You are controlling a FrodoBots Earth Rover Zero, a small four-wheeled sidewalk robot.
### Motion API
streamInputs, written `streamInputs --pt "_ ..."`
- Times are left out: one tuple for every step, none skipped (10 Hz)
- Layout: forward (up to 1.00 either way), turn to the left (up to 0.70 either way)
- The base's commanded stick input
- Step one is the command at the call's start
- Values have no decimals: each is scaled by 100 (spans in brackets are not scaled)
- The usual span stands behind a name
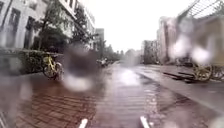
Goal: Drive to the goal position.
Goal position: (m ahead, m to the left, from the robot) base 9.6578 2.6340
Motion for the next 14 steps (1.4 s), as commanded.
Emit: streamInputs --pt "70 0" --pt "70 0" --pt "70 0" --pt "70 0" --pt "70 0" --pt "70 0" --pt "70 0" --pt "70 0" --pt "70 0" --pt "70 0" --pt "70 -1" --pt "70 -5" --pt "70 -13" --pt "70 -12"
